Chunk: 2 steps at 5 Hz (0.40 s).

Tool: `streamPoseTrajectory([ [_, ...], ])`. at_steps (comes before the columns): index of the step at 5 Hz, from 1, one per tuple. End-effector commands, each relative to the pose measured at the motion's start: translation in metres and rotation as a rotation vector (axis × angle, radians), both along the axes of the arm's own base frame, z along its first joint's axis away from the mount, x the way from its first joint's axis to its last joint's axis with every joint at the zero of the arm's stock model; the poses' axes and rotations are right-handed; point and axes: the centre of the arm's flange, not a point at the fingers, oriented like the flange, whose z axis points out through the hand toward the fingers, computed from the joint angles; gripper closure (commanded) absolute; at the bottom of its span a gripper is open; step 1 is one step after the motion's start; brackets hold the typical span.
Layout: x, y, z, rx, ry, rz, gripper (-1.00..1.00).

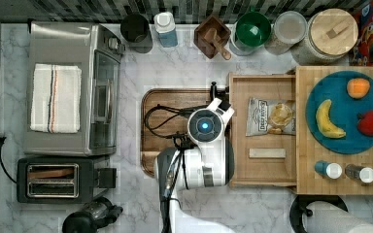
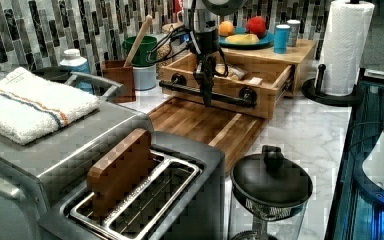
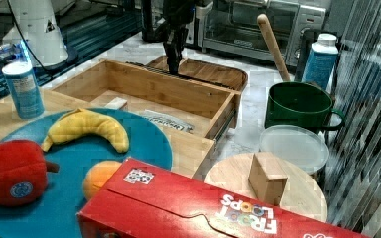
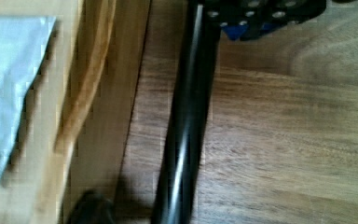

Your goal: Close the drawer.

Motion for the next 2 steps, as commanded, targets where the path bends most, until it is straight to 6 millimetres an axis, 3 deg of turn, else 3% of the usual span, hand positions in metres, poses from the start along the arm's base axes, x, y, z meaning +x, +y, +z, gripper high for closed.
streamPoseTrajectory([
  [1, 0.034, -0.115, 0.032, -0.066, -0.125, -0.173, 1.0],
  [2, 0.032, -0.159, 0.04, -0.077, -0.156, -0.204, 1.0],
])
